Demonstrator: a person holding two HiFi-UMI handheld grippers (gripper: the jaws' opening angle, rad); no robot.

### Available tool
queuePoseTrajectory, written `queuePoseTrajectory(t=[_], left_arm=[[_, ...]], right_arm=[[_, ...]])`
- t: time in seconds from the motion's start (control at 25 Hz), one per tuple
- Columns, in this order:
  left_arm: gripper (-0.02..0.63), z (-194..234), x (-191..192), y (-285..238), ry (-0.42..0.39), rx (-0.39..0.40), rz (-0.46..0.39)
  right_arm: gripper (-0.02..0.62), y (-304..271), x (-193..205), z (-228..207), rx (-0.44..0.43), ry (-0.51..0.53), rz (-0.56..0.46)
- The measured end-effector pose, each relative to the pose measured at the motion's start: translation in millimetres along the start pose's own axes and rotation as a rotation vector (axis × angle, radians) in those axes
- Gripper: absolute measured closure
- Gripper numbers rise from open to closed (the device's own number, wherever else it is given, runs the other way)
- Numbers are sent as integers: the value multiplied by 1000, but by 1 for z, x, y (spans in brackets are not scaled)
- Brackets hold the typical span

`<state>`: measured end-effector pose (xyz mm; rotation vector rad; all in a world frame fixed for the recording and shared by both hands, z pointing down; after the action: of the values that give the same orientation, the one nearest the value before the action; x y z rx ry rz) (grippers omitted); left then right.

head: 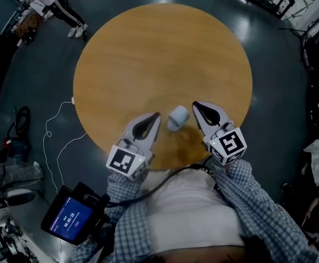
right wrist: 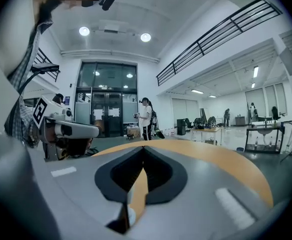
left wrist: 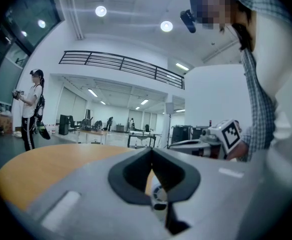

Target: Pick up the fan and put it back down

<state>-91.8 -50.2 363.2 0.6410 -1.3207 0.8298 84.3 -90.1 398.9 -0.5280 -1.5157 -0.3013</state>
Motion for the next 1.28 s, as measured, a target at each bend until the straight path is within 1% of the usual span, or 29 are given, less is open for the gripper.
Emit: queuePoseTrajectory(t=[0.28, 0.88, 1.28], left_arm=[[609, 4, -2, 1, -20, -7, -19], [609, 7, 2, 6, -17, -28, -28], [609, 10, 1, 7, -9, -52, -19]], right_arm=[[592, -3, -5, -7, 23, -29, -16], [592, -6, -7, -4, 13, 10, -32], [592, -12, -5, -4, 2, 6, -19]])
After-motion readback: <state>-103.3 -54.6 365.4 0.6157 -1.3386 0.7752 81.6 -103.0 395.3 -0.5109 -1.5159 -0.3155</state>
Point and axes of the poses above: the fingertips, and each gripper's own axes: y backward along the fingers, z to its left, x out of its underside, the point moved 6 cm from there along y, backward along the fingers, and after that the axes turned 15 degrees about x, right-handed, at the moved point
